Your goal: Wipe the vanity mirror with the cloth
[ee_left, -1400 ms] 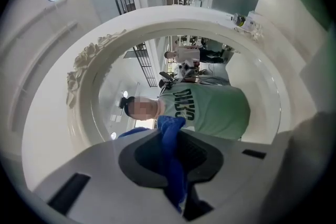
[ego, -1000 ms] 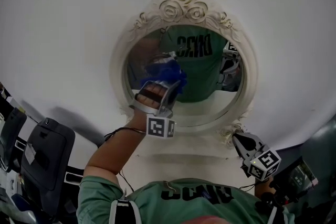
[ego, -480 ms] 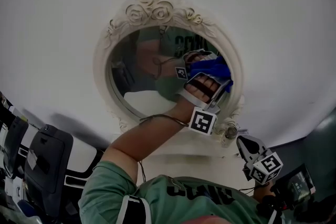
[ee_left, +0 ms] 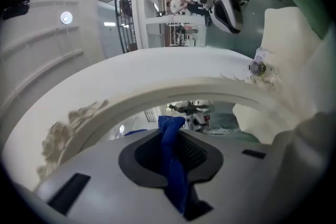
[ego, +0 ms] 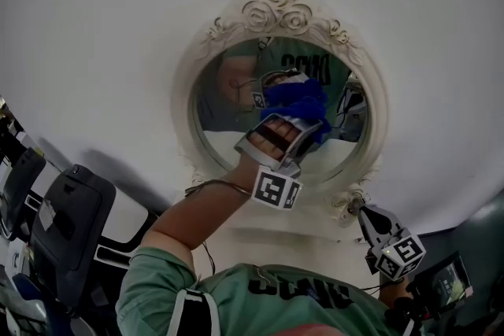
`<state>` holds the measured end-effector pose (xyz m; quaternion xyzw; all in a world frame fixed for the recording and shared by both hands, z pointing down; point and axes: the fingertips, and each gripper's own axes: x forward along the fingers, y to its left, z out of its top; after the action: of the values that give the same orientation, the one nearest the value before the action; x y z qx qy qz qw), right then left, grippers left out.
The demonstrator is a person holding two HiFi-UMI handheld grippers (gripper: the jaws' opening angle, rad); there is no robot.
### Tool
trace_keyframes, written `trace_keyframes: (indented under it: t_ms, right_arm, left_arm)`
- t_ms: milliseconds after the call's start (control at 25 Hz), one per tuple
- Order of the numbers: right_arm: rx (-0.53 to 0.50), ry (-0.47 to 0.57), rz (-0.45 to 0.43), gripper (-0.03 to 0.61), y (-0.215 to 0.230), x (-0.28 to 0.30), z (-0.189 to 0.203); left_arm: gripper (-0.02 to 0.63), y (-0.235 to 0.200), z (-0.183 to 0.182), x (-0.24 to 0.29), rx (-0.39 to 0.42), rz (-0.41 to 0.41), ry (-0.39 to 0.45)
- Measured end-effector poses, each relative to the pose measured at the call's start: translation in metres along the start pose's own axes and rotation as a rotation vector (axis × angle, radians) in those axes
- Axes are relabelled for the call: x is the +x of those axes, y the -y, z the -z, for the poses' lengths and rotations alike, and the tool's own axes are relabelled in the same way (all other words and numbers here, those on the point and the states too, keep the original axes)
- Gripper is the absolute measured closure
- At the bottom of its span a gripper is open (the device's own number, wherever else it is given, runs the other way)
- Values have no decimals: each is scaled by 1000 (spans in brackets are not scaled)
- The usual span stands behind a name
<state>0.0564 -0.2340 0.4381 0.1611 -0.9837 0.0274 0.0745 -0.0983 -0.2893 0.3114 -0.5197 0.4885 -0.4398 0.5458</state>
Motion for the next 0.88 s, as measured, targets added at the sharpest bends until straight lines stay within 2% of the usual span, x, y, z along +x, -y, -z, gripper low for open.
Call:
trace_keyframes:
  t_ms: [120, 240, 440, 600, 880]
  right_arm:
    - [-24, -36, -22, 566, -14, 10, -9]
    - [-55, -53, -54, 566, -28, 24, -18]
    - [-91, -86, -95, 566, -52, 40, -24]
    - [-99, -95, -108, 566, -60, 47, -26]
    - [-101, -111, -89, 566, -59, 43, -25]
  left_arm:
    - [552, -2, 76, -49, -44, -17, -155]
    - [552, 9, 141, -95, -61, -1, -305]
    - [552, 32, 204, -139, -81, 47, -459]
    - [552, 46, 223, -142, -60, 72, -495]
    - [552, 43, 213, -131, -66, 54, -436]
